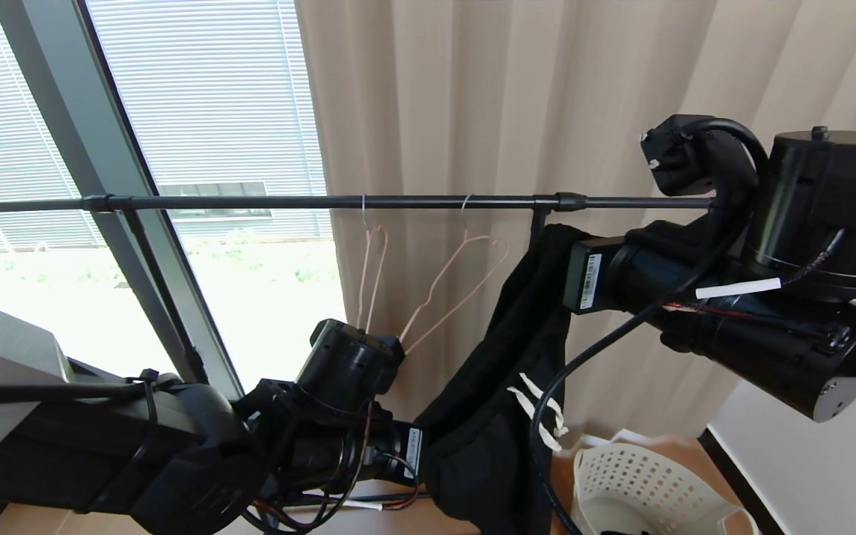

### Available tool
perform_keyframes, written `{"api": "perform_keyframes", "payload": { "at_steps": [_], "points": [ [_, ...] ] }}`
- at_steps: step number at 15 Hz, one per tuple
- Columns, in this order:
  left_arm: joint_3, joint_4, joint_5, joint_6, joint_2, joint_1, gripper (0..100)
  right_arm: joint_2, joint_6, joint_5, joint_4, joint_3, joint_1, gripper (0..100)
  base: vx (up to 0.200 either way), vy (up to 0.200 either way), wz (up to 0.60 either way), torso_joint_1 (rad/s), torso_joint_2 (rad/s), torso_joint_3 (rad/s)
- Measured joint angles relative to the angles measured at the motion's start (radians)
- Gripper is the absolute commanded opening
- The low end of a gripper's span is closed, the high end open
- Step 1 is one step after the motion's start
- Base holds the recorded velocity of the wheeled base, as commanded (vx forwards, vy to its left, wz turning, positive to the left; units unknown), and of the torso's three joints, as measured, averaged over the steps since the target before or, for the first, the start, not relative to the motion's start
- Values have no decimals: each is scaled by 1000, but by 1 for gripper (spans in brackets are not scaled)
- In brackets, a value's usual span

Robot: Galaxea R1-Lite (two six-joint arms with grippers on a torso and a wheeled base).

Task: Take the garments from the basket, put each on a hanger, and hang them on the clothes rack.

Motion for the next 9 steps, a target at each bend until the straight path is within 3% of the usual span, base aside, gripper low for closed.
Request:
{"api": "perform_keyframes", "payload": {
  "at_steps": [3,5,7,9],
  "points": [
    [0,24,23,23,-79,13,0,-21,-35,-7,50,17,-86,0,0,0,0,0,0,0],
    [-9,103,44,114,-156,52,0,-23,-54,-10,99,31,-109,0,0,0,0,0,0,0],
    [-34,136,124,148,-205,77,0,-19,-77,-37,125,63,-109,0,0,0,0,0,0,0],
    [-76,230,186,209,-232,102,0,-9,-95,-42,143,91,-89,0,0,0,0,0,0,0]
  ]
}}
